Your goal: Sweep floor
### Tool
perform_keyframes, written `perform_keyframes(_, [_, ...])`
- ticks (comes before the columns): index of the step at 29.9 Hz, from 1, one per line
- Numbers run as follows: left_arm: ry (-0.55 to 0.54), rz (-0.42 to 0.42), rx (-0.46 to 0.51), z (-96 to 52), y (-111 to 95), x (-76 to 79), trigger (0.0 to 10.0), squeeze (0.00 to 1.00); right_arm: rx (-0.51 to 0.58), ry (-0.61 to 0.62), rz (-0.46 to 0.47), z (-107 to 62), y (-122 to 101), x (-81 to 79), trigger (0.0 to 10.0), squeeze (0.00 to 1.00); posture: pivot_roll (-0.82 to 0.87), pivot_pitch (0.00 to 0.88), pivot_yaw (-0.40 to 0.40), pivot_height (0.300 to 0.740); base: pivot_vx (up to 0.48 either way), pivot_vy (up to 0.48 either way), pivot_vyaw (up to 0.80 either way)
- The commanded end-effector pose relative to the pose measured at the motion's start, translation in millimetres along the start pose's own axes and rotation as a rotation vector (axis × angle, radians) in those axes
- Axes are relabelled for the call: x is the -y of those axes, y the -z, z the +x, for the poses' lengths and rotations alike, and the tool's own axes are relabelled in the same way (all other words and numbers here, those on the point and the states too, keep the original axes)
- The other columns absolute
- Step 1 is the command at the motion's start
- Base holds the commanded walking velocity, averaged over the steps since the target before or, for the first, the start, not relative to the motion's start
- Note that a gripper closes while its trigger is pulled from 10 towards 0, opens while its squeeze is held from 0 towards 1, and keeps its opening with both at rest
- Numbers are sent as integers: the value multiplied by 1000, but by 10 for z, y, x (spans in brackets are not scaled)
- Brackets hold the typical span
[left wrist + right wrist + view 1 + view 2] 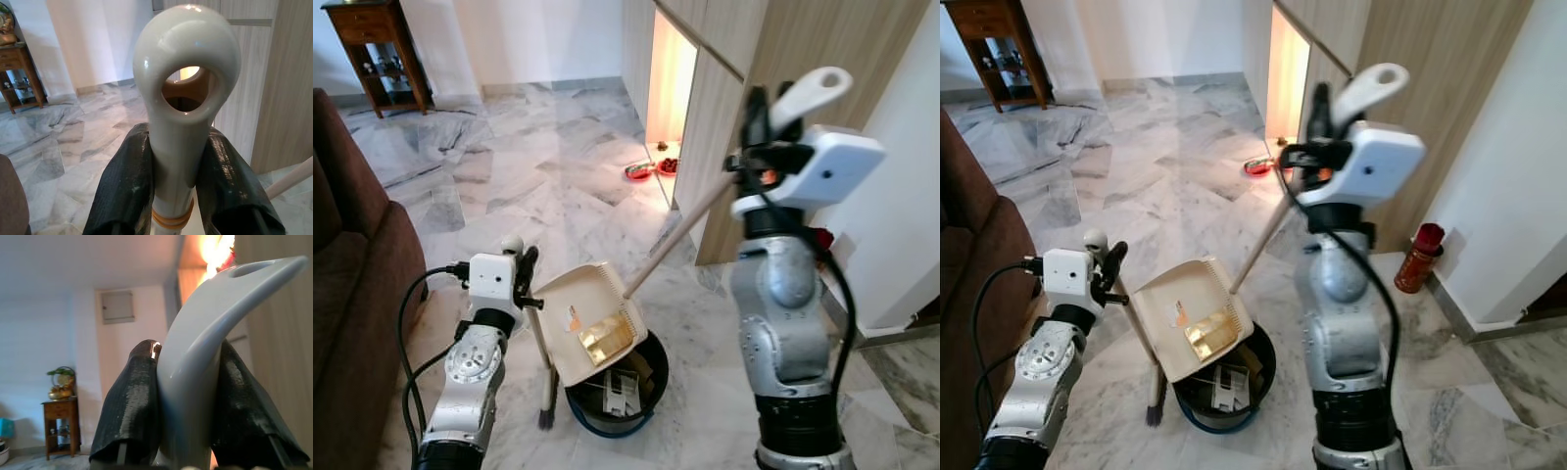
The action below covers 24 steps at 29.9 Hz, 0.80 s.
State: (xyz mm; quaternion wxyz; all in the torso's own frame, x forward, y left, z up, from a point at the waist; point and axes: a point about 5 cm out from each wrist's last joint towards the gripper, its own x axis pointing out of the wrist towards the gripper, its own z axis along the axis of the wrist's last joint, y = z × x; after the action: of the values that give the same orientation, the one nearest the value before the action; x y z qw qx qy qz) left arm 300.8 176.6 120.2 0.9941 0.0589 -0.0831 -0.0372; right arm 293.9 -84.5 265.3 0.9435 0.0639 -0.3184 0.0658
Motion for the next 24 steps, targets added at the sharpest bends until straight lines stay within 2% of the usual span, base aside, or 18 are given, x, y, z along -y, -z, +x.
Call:
perform_keyframes(1, [6,8,65,42,-122,-10,10000,0,124,-49,-3,8,-223,-125,10000,0,-57,0,3,740,0,0,0])
perform_keyframes(4, [6,7,65,43,-122,-9,10000,0,129,-61,-8,-1,-229,-155,10000,0,-57,0,3,740,0,0,0])
perform_keyframes(9, [12,3,66,43,-122,4,10000,0,160,-110,-39,-68,-267,-312,10000,0,-62,0,4,740,0,0,0])
perform_keyframes(14, [13,2,67,41,-124,6,10000,0,190,-170,-76,-139,-303,-478,10000,0,-62,0,3,740,0,0,0])
perform_keyframes(24, [14,-2,67,47,-119,5,10000,0,253,-324,-94,-316,-394,-851,10000,0,-61,0,2,740,0,0,0])
